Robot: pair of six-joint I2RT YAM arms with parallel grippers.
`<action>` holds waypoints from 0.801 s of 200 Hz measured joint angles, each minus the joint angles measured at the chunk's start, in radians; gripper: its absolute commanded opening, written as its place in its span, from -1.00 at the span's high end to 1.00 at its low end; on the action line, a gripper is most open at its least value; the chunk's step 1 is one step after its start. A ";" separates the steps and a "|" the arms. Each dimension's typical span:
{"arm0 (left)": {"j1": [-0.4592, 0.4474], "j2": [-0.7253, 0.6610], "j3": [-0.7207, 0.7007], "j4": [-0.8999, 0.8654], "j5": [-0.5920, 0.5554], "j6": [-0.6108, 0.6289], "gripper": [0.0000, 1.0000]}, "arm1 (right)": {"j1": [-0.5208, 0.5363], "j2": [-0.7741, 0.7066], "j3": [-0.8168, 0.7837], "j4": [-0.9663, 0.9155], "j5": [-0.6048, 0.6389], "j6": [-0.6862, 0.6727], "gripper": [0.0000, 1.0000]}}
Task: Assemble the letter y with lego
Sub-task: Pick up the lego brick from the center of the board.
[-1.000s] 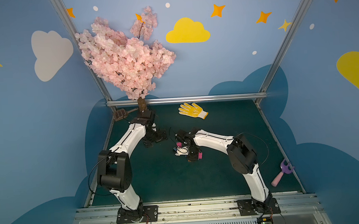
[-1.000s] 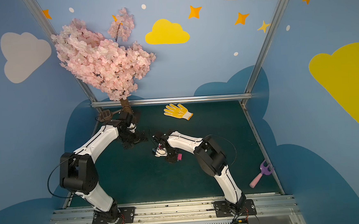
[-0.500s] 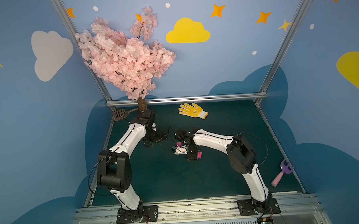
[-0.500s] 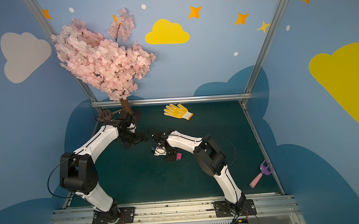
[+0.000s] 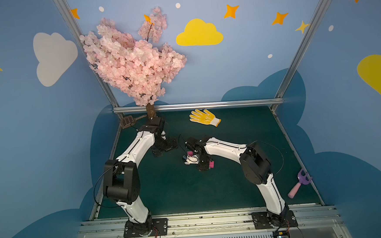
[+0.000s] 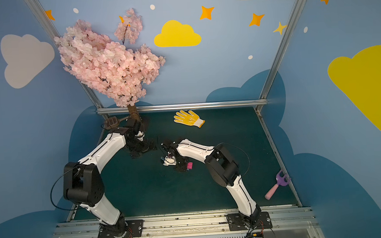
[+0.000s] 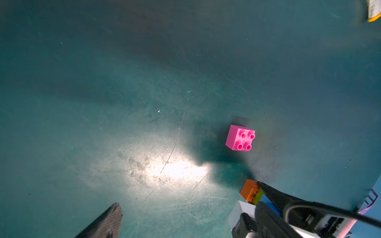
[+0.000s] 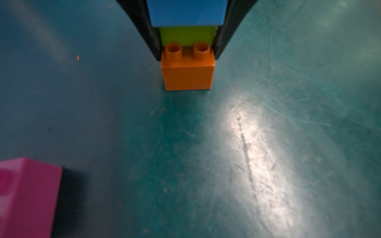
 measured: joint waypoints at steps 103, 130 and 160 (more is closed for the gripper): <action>0.002 0.000 0.000 0.000 0.000 0.000 -1.00 | 0.000 0.006 0.004 0.002 -0.014 0.012 0.21; 0.002 0.000 0.000 0.000 0.000 0.000 -1.00 | 0.000 0.007 0.004 0.003 -0.014 0.015 0.25; 0.002 0.000 0.000 0.000 0.000 0.000 -1.00 | 0.000 0.012 0.013 0.002 -0.020 0.018 0.39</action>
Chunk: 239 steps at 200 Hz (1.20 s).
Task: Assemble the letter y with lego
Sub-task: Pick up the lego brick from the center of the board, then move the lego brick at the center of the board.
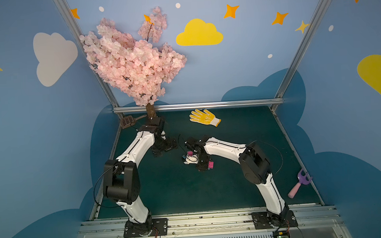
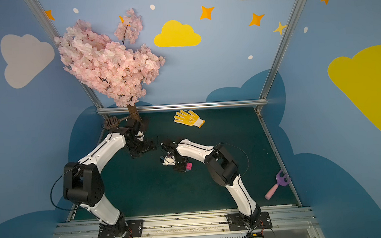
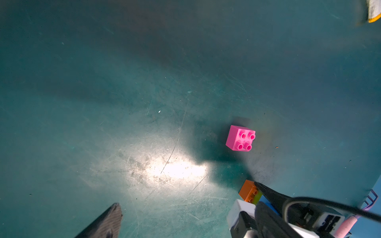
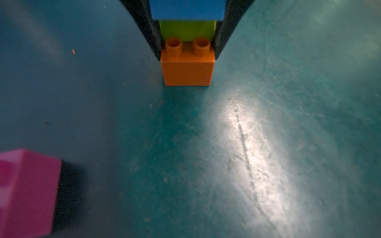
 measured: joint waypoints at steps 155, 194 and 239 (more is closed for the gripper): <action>-0.026 0.013 -0.027 0.027 -0.001 -0.003 -1.00 | -0.079 -0.042 0.002 -0.001 0.028 0.080 1.00; -0.107 0.103 -0.001 0.041 -0.013 -0.027 -0.93 | -0.212 -0.176 -0.035 0.010 0.070 0.171 1.00; -0.202 0.243 0.109 0.043 -0.053 -0.053 -0.73 | -0.268 -0.268 -0.098 0.025 0.095 0.256 1.00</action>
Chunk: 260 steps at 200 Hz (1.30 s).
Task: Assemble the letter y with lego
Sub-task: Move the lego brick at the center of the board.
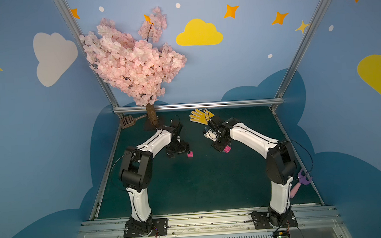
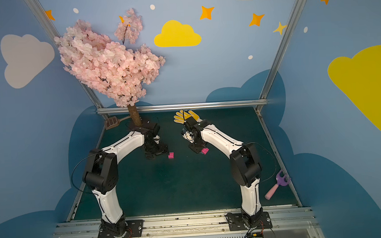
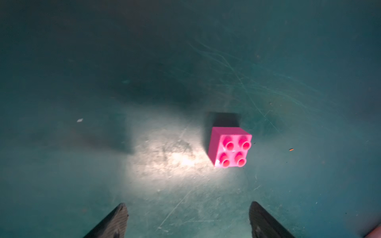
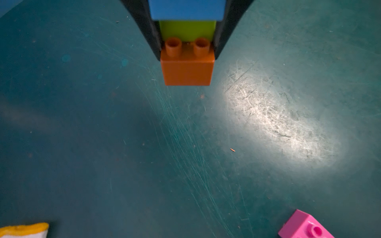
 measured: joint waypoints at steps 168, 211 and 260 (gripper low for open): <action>-0.115 0.233 0.212 -0.039 -0.186 0.009 0.23 | -0.026 -0.019 -0.052 0.004 -0.032 0.040 1.00; -0.125 0.233 0.210 -0.037 -0.187 0.002 0.39 | -0.026 -0.019 -0.052 0.003 -0.032 0.042 1.00; -0.153 0.164 0.101 -0.004 -0.170 -0.039 0.38 | -0.026 -0.019 -0.052 0.003 -0.032 0.047 1.00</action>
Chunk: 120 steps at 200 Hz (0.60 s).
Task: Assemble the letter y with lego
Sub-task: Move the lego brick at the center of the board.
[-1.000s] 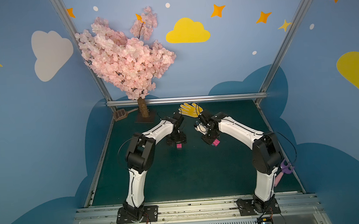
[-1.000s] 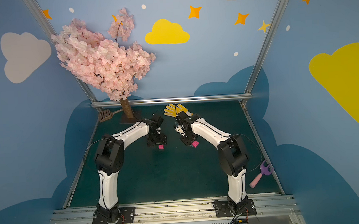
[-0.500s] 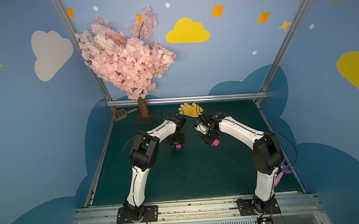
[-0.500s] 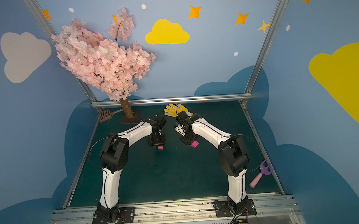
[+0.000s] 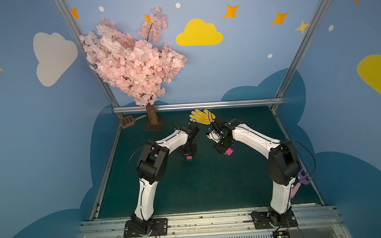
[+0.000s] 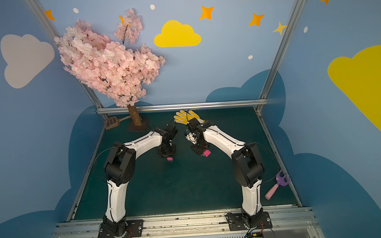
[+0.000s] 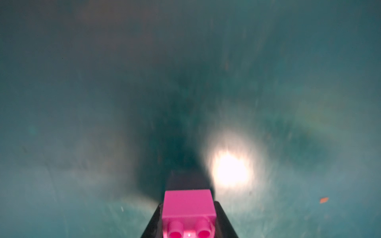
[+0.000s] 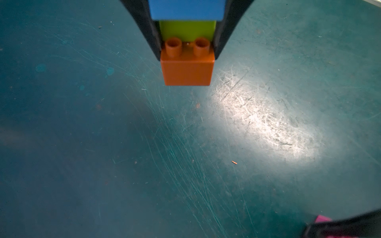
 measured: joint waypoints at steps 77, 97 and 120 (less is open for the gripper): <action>-0.114 -0.212 -0.269 0.044 0.070 -0.119 0.38 | -0.006 0.000 0.000 0.000 0.000 0.011 1.00; -0.124 -0.239 -0.306 0.062 0.078 -0.153 0.37 | -0.006 0.000 0.000 0.000 0.000 0.012 1.00; -0.136 -0.236 -0.315 0.081 0.077 -0.171 0.37 | -0.006 0.000 0.000 0.000 0.000 0.013 1.00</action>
